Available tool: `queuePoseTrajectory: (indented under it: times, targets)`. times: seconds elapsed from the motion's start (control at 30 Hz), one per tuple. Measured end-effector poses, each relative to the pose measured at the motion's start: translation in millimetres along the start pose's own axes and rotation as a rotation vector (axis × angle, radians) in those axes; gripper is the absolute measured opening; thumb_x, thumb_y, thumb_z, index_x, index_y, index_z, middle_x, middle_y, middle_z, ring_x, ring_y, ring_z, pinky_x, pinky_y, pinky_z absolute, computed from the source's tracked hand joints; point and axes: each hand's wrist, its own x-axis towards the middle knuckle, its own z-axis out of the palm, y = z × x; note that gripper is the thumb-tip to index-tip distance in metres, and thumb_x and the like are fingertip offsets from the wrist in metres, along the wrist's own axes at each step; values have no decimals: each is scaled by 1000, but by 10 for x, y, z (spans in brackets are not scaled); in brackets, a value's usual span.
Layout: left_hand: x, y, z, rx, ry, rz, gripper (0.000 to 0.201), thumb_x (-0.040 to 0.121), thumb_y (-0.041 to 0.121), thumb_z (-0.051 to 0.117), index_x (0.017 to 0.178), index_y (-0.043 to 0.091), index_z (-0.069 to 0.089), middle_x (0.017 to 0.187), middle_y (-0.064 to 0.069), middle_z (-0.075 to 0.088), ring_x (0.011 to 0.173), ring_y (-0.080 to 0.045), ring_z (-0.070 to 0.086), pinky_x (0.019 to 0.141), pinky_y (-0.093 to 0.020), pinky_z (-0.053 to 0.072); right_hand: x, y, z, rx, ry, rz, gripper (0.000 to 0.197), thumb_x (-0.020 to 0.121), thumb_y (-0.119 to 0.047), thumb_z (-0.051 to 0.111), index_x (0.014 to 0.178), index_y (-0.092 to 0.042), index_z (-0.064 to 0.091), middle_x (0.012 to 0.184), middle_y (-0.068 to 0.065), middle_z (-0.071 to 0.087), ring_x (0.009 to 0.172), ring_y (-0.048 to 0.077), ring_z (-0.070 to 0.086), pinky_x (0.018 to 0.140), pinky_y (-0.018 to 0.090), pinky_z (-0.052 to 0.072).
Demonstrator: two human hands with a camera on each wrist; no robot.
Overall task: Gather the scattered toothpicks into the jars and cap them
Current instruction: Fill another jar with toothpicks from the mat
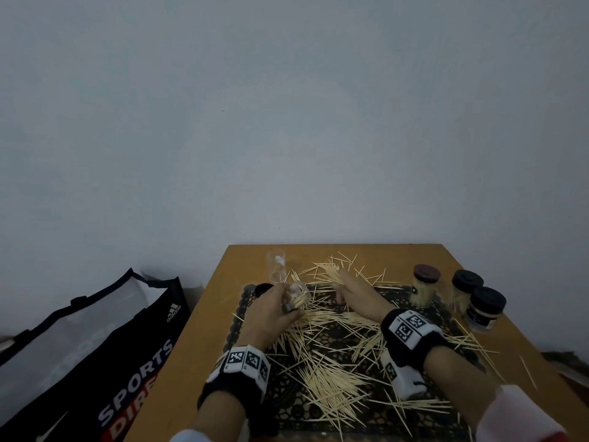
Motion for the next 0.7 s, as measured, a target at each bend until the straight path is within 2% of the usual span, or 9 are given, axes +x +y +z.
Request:
queuePoseTrajectory:
  times: [0.07, 0.1, 0.13, 0.2, 0.27, 0.33, 0.53, 0.63, 0.7]
  targets:
    - [-2, 0, 8, -11, -3, 9, 52, 83, 51, 69, 123, 23, 50, 111, 6, 63, 97, -13, 60, 81, -31, 50, -2, -86, 11, 186, 63, -12, 22, 105, -25, 33, 121, -15, 45, 88, 1, 63, 68, 15, 56, 63, 28, 48]
    - [-6, 1, 8, -23, -7, 11, 52, 83, 51, 70, 123, 23, 51, 111, 6, 63, 97, -13, 60, 81, -31, 50, -1, -139, 14, 261, 98, -17, 26, 105, -26, 33, 124, -14, 46, 90, 3, 65, 78, 23, 61, 76, 36, 51]
    - [-6, 0, 10, -36, -10, 15, 52, 82, 52, 70, 122, 24, 51, 111, 7, 63, 97, -12, 60, 81, -31, 51, 9, -190, 20, 322, 133, -8, 29, 105, -27, 32, 123, -11, 49, 92, 5, 67, 89, 27, 62, 90, 42, 48]
    - [-6, -1, 17, -51, -19, 26, 50, 82, 52, 70, 120, 25, 51, 111, 8, 64, 98, -11, 61, 83, -32, 52, 49, -255, 28, 446, 195, 8, 33, 106, -27, 31, 112, -4, 54, 91, 3, 68, 97, 19, 59, 100, 40, 38]
    - [-5, 5, 19, -59, -27, 32, 50, 82, 52, 70, 121, 25, 51, 110, 9, 63, 98, -10, 61, 84, -32, 52, 107, -308, 41, 595, 232, 4, 31, 106, -27, 31, 105, -8, 54, 78, -2, 67, 95, 12, 60, 104, 37, 33]
    - [-2, 9, 22, -60, -31, 35, 51, 82, 53, 70, 121, 25, 51, 108, 12, 61, 97, -9, 60, 84, -31, 51, 176, -345, 70, 763, 265, -23, 24, 106, -27, 32, 103, -12, 51, 69, -1, 66, 90, 17, 65, 109, 42, 32]
    - [0, 19, 20, -60, -43, 51, 51, 84, 51, 69, 123, 25, 50, 108, 13, 59, 99, -10, 59, 83, -29, 49, 348, -531, 179, 1227, 306, -27, 16, 105, -20, 37, 111, -7, 44, 65, 1, 59, 69, 19, 66, 108, 57, 35]
    - [5, 20, 25, -68, -40, 52, 51, 84, 52, 69, 123, 25, 50, 110, 11, 61, 100, -10, 59, 84, -31, 50, 372, -629, 243, 1272, 333, 0, 20, 105, -21, 36, 117, -6, 41, 68, 2, 56, 73, 24, 65, 107, 56, 37]
    - [8, 22, 30, -84, -29, 50, 49, 84, 53, 67, 120, 25, 50, 105, 12, 61, 96, -9, 60, 81, -30, 50, 370, -669, 301, 1200, 361, 3, 19, 105, -23, 36, 110, -7, 44, 69, 2, 56, 83, 29, 64, 108, 54, 36]
